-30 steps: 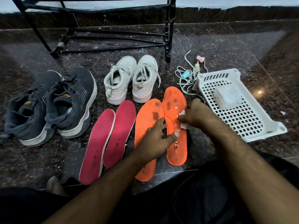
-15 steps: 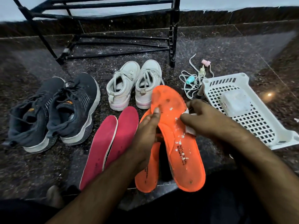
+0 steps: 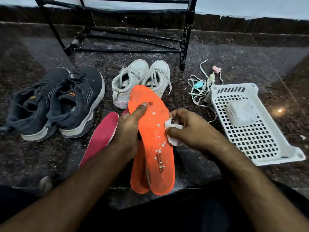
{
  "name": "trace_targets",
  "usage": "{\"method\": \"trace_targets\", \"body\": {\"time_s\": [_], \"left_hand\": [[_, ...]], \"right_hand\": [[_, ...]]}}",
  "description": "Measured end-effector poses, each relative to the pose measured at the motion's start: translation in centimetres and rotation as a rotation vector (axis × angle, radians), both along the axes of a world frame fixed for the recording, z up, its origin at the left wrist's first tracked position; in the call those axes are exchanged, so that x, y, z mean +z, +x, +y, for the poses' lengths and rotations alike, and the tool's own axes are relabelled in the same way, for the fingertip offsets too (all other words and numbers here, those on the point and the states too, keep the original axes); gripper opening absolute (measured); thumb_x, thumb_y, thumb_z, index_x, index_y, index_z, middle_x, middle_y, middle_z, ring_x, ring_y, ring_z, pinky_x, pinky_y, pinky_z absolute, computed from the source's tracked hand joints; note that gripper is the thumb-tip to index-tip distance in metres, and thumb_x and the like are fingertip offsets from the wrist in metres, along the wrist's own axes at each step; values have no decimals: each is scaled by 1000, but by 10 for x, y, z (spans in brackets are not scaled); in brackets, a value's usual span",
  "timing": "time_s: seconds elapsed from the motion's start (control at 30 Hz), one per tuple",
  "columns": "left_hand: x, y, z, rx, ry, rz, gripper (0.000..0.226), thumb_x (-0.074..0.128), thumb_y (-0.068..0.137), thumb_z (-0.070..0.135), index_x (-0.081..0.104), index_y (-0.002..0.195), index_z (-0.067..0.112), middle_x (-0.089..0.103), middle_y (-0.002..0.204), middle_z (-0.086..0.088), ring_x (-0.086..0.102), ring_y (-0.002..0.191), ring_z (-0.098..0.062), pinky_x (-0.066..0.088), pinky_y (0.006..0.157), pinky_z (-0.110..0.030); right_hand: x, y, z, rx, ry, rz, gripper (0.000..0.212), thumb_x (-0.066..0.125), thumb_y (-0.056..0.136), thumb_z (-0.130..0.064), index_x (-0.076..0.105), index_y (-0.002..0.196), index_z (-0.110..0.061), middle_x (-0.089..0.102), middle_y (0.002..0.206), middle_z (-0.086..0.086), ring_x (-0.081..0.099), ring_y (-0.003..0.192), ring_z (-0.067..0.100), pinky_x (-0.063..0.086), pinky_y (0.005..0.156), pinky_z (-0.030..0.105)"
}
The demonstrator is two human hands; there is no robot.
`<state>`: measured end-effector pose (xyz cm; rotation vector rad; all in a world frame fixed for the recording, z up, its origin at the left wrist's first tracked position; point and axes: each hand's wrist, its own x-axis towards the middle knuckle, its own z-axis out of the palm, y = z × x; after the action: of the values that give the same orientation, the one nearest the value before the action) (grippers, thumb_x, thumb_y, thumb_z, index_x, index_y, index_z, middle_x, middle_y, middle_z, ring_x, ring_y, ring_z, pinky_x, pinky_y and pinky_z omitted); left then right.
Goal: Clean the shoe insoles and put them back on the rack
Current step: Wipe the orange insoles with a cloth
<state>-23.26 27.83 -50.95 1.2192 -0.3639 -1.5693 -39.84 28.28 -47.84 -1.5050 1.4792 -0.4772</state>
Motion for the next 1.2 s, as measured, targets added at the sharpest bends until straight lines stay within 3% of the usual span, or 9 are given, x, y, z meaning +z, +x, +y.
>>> {"method": "trace_targets", "body": {"time_s": [0.1, 0.27, 0.43, 0.57, 0.73, 0.83, 0.9, 1.03, 1.2], "left_hand": [[7, -3, 3, -75, 99, 93, 48, 54, 99, 41, 67, 118, -1, 70, 116, -26, 69, 103, -40, 52, 96, -57], [11, -5, 4, -146, 147, 166, 49, 47, 102, 41, 71, 106, -2, 73, 108, -23, 71, 94, -36, 52, 96, -49], [5, -5, 3, -150, 142, 203, 55, 48, 101, 40, 60, 132, -3, 67, 124, -25, 63, 119, -40, 45, 107, -55], [7, -6, 6, -233, 145, 207, 59, 37, 103, 43, 62, 122, -7, 66, 121, -31, 68, 100, -43, 49, 101, -49], [7, -12, 6, -193, 122, 180, 41, 46, 103, 34, 69, 110, 1, 74, 102, -21, 72, 85, -33, 56, 90, -46], [7, -12, 7, -198, 137, 127, 42, 48, 102, 32, 67, 117, -1, 72, 110, -23, 70, 99, -38, 55, 94, -51], [5, -13, 8, -212, 154, 112, 45, 49, 101, 34, 65, 122, -2, 69, 117, -26, 66, 109, -43, 50, 101, -56], [4, -15, 7, -208, 125, 89, 36, 49, 102, 31, 70, 105, 3, 74, 88, -16, 72, 73, -27, 59, 80, -40], [2, -15, 7, -170, 104, 31, 40, 54, 100, 30, 67, 120, -2, 71, 101, -22, 70, 78, -31, 56, 87, -47]], "right_hand": [[-4, 1, 0, 39, -7, 9, 31, 73, 74, -24, 62, 103, -23, 73, 89, 6, 72, 80, 29, 58, 79, 51], [-5, -8, -6, 111, -38, 117, 20, 77, 82, -23, 67, 99, -21, 73, 86, 1, 68, 77, 19, 58, 78, 44], [7, -28, -15, 75, -14, 29, 7, 76, 86, -19, 72, 92, -19, 76, 81, -1, 65, 68, 12, 57, 66, 36], [12, -32, -22, -125, -330, 64, 9, 69, 90, -18, 67, 96, -24, 73, 85, -8, 67, 73, 7, 53, 69, 25], [14, -8, -16, 133, -487, 214, 17, 70, 86, -20, 73, 95, -33, 63, 93, -6, 62, 82, 8, 47, 75, 22], [12, -11, -18, 91, -503, 283, 19, 70, 86, -19, 75, 98, -32, 60, 93, -6, 62, 80, 7, 39, 68, 9], [11, -11, -19, 47, -513, 303, 21, 71, 86, -22, 75, 104, -33, 59, 94, -7, 60, 84, 8, 37, 70, 12], [12, -1, -14, 136, -507, 323, 19, 72, 87, -26, 74, 103, -33, 59, 93, -8, 56, 85, 6, 34, 71, 13], [14, -3, -14, 79, -511, 318, 14, 74, 83, -25, 74, 97, -26, 70, 93, -8, 64, 86, 9, 48, 80, 24]]}}
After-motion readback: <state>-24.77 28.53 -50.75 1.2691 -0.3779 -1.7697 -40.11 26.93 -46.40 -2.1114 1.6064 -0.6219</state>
